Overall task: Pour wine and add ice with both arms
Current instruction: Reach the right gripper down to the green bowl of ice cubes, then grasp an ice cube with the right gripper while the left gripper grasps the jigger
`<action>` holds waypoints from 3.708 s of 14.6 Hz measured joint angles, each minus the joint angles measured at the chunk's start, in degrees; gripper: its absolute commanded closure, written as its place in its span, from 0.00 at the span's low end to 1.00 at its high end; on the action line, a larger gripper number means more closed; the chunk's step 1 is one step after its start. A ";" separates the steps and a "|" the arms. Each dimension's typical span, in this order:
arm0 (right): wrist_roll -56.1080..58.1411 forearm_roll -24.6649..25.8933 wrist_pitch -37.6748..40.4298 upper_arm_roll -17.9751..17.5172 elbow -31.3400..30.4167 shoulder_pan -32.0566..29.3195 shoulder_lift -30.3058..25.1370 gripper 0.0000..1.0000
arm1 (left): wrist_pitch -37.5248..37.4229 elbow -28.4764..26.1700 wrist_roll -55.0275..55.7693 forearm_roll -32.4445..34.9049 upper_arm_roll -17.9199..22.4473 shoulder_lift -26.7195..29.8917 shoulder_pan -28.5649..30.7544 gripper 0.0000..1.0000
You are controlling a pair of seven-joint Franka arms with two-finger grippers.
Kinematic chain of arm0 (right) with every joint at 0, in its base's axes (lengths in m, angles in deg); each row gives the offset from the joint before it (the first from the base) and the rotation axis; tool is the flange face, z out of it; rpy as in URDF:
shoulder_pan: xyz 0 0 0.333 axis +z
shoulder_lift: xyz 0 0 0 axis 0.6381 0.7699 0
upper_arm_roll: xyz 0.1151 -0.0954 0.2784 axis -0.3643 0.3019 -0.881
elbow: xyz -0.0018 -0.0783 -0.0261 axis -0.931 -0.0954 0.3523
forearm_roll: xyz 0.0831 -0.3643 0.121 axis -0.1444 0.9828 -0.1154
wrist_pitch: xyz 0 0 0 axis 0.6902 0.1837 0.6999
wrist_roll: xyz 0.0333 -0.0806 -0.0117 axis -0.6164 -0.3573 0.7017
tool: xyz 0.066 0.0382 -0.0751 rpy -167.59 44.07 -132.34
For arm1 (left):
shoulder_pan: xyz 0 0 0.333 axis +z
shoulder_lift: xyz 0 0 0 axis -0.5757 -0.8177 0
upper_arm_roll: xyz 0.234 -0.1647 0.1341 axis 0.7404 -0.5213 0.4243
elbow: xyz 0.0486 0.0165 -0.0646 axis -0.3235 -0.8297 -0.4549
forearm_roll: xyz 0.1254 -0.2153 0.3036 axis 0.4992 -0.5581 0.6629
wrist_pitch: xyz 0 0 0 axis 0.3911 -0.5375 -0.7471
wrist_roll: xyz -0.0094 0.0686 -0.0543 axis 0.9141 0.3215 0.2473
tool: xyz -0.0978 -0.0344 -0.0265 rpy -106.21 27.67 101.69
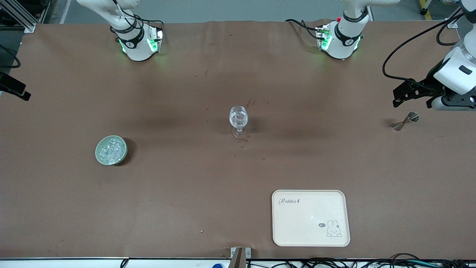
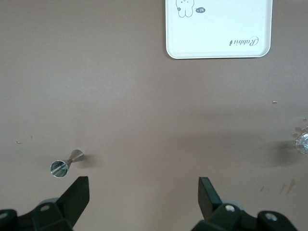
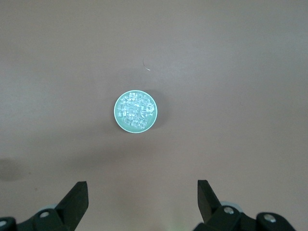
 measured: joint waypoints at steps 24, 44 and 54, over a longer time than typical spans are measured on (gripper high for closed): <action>0.92 -0.45 -47.53 -0.10 -26.69 1.58 19.55 0.00 | 1.27 5.39 12.19 -35.79 38.26 -31.35 1.46 0.00; 3.28 -1.69 -56.33 -0.39 -38.61 2.56 19.82 0.36 | -14.80 1.38 6.39 -57.01 44.00 -54.61 9.31 0.08; 3.51 -1.83 -56.30 -0.52 -39.50 2.55 20.16 0.48 | -19.40 -0.51 6.49 -60.66 44.35 -54.61 10.93 0.99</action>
